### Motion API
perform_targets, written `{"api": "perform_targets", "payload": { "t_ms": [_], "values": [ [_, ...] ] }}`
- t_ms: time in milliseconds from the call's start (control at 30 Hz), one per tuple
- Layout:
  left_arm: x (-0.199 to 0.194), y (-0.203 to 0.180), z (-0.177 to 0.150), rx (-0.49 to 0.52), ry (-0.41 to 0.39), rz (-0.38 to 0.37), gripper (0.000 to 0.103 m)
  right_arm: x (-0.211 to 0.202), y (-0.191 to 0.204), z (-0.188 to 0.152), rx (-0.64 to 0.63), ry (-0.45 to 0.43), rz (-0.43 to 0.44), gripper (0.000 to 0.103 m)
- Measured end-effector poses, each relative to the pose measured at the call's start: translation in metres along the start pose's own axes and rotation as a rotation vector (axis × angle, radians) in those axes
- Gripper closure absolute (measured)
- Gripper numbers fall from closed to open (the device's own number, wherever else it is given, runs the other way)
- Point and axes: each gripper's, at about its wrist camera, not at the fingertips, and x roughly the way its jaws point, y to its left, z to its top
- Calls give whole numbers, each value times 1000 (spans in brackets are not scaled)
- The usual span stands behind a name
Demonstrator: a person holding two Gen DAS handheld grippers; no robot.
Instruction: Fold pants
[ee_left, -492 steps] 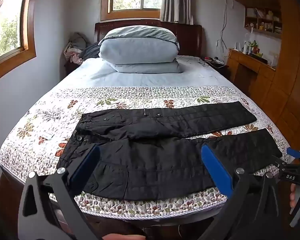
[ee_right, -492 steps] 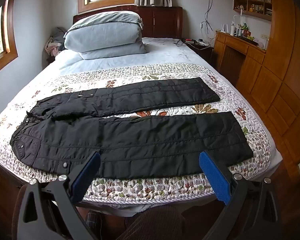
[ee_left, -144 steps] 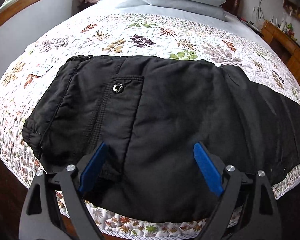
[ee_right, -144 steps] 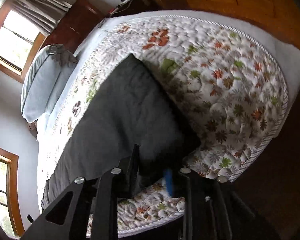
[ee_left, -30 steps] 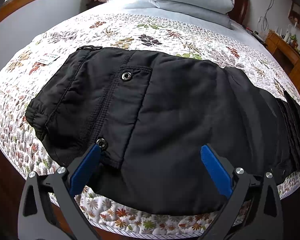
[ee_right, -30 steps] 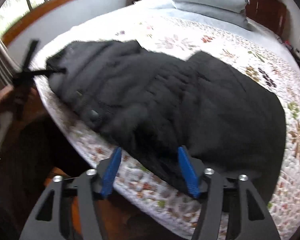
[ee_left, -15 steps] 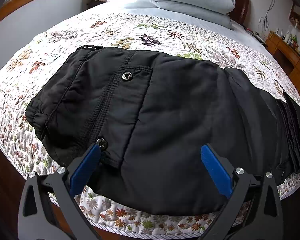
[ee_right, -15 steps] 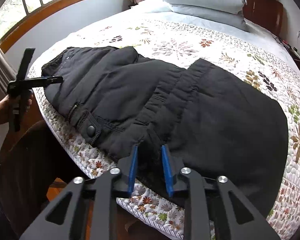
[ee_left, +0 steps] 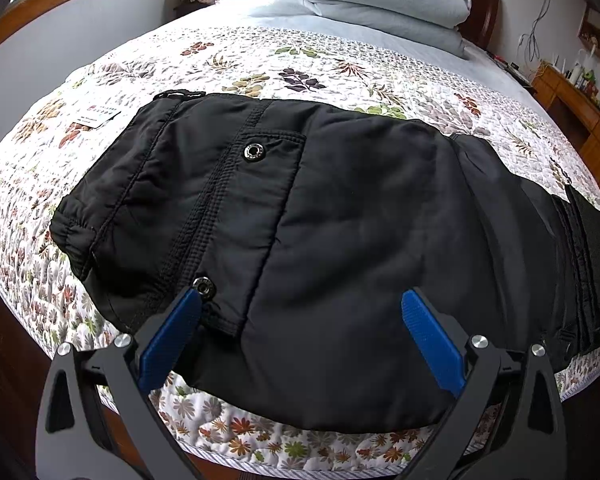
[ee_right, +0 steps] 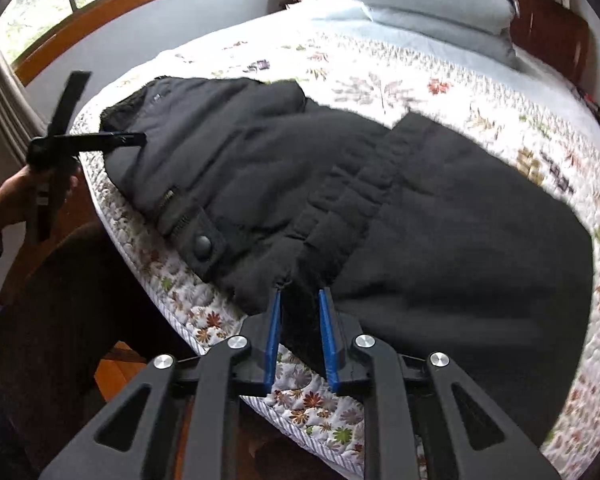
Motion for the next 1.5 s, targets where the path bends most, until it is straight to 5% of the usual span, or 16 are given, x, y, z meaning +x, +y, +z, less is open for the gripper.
{"api": "perform_targets", "payload": {
  "t_ms": [433, 600, 733, 933, 1167, 1400, 1500],
  "values": [
    [-2, 3, 1, -29, -5, -17, 3, -27, -15, -1, 106, -38, 101, 66],
    [-7, 7, 4, -78, -14, -39, 3, -60, -68, -12, 307, -119, 66, 58],
    [-18, 4, 10, -87, -47, -29, 3, -78, -141, -41, 536, -136, -50, 35],
    [-48, -16, 23, -15, -141, -11, 3, -66, -240, -81, 836, -103, 106, 28],
    [-77, -38, 35, 49, -209, 0, 3, -31, -269, -81, 859, -29, 214, 13],
    [-85, -48, 39, 54, -208, -25, 3, -20, -264, -64, 799, -23, 283, 17],
    [-84, -49, 38, 54, -200, -28, 3, -14, -258, -56, 765, -26, 352, 34]
  ]
}}
